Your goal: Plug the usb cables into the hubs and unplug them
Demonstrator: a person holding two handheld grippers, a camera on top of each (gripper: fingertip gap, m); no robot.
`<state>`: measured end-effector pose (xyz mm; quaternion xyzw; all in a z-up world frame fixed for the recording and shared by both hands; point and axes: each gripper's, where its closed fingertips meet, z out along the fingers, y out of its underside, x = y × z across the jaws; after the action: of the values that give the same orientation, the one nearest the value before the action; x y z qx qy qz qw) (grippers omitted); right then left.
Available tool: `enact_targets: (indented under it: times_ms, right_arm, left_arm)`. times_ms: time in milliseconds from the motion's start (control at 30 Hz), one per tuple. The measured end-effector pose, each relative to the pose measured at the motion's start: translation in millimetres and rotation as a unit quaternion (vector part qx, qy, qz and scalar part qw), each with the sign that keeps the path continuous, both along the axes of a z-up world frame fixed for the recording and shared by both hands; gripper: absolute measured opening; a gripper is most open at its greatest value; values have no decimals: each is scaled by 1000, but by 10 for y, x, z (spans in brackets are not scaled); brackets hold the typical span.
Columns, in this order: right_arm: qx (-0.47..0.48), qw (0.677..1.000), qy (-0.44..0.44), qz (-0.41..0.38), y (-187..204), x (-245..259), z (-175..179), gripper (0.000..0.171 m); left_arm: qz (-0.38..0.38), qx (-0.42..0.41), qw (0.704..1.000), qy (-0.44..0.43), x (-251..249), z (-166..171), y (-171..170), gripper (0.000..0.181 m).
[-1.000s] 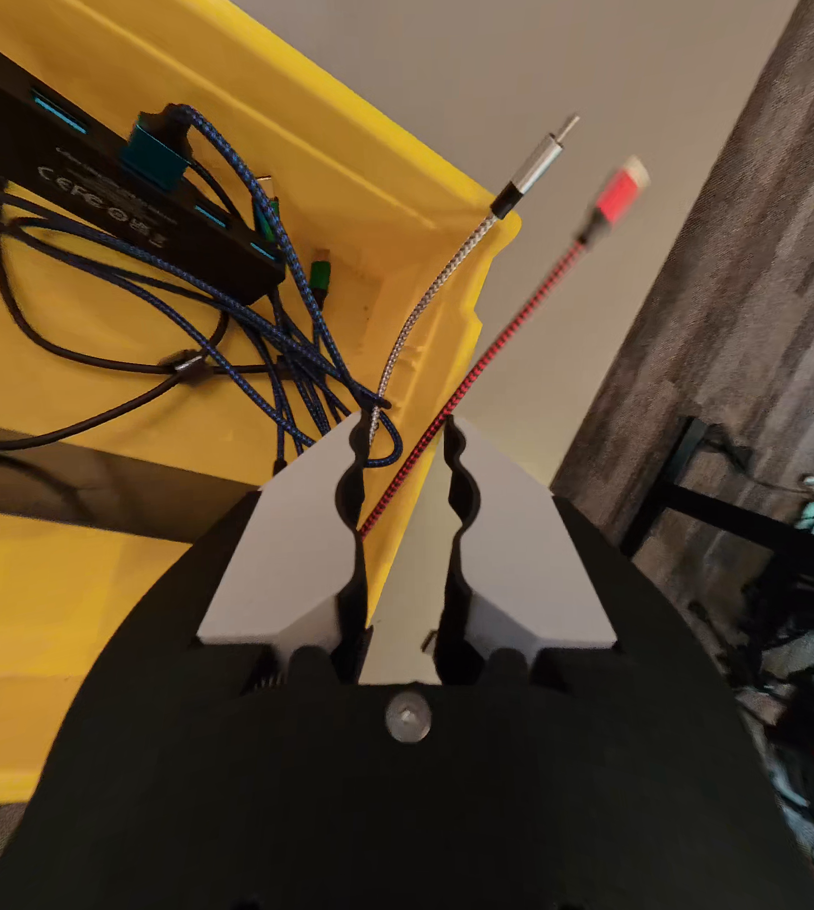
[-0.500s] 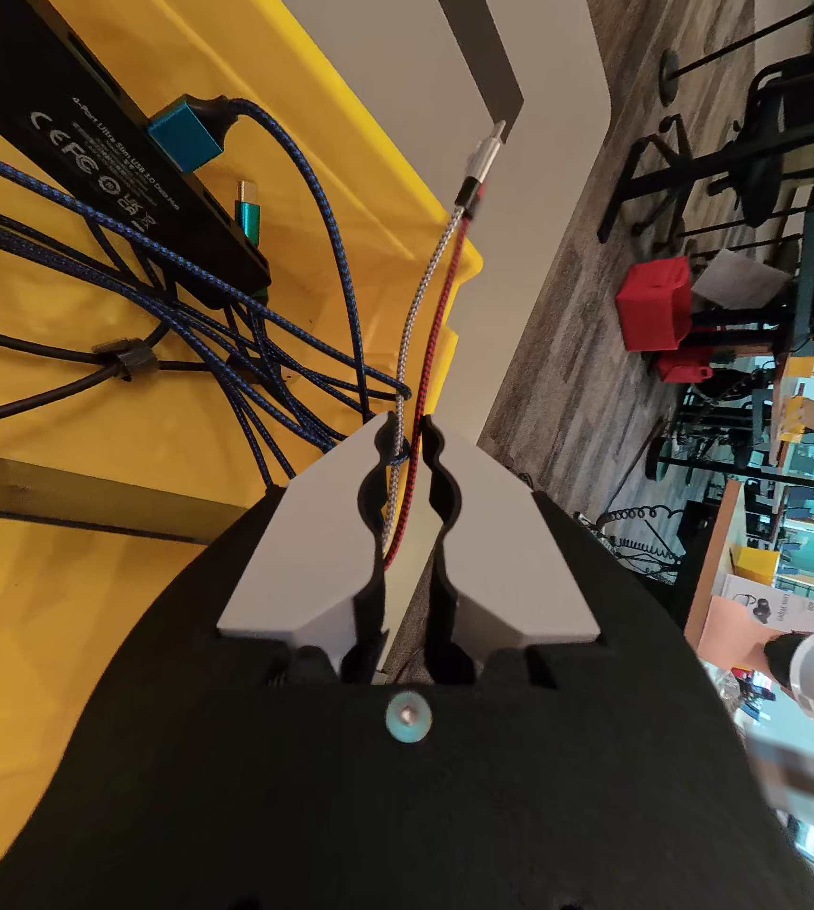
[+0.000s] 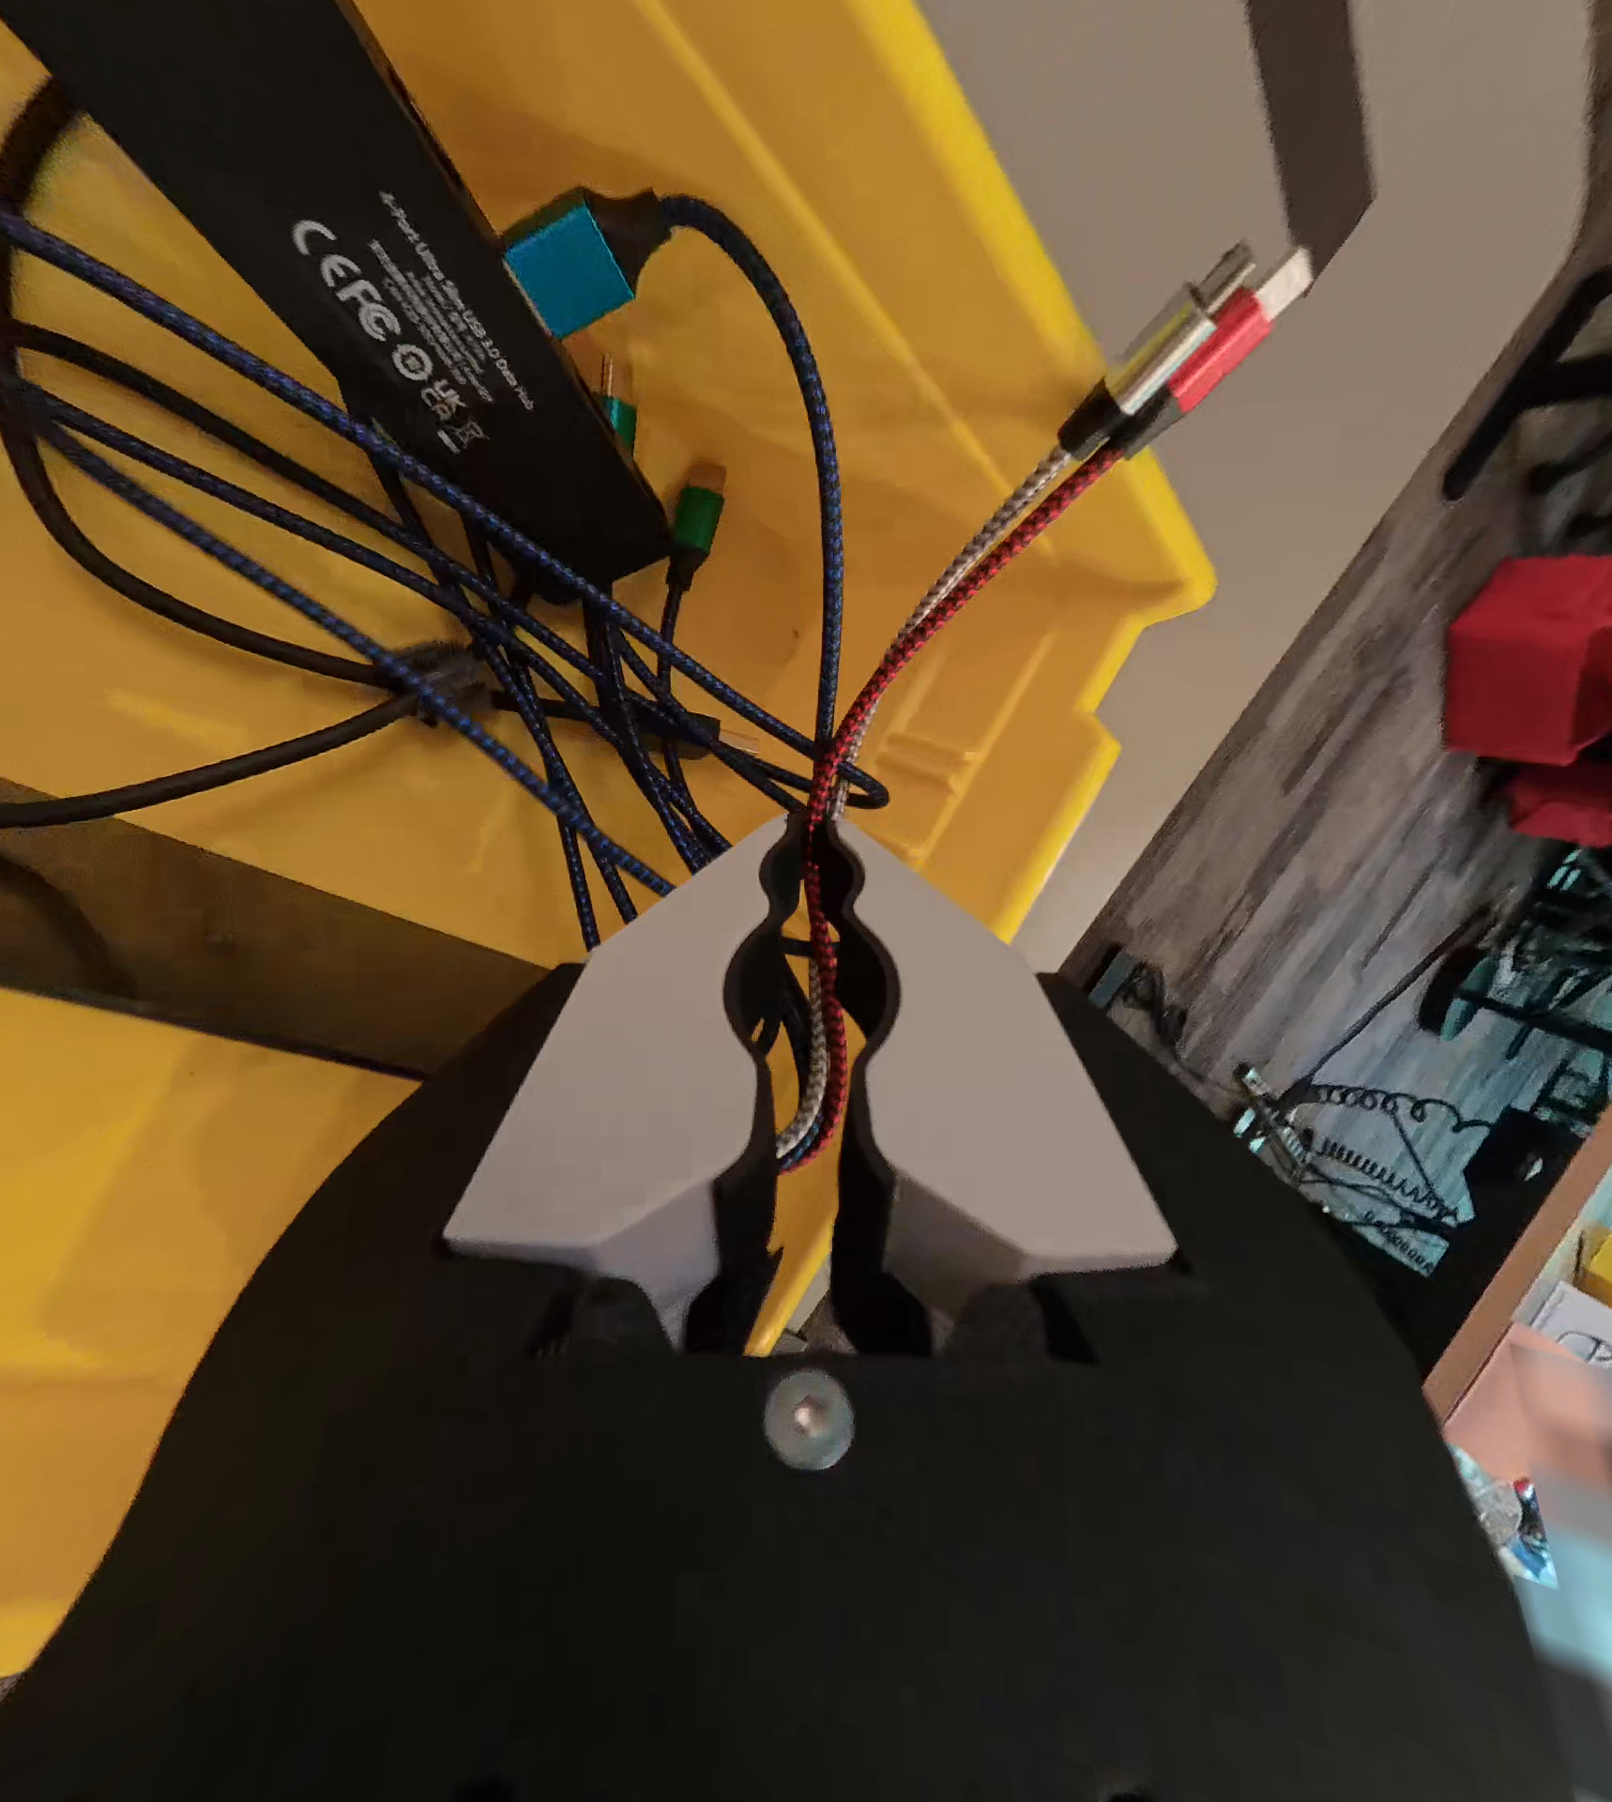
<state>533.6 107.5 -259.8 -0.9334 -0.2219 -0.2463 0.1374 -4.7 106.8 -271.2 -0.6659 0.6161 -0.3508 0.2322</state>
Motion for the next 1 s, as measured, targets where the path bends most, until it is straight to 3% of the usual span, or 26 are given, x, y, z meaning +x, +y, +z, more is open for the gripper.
enact_targets:
  times_ms: [500, 633, 733, 833, 1000]
  right_arm:
    - [-150, 984, 13, -91, -21, 136, -601, 0]
    - [-125, 988, 32, -90, 7, 81, -467, 4]
    - [-79, 992, 52, -88, 50, 28, -299, 27]
    - [-37, 993, 82, -82, 83, -69, -133, 39]
    - [20, 992, 99, -80, 53, -204, 162, 36]
  left_arm:
    - [3, 15, 1000, -6, -26, 99, 2, 69]
    - [17, 19, 1000, -17, -98, 214, 27, 70]
    - [36, 40, 998, -22, -235, 332, 94, 70]
    - [73, 79, 994, -11, -485, 473, 274, 70]
    - [146, 174, 972, 53, -1194, 695, 766, 69]
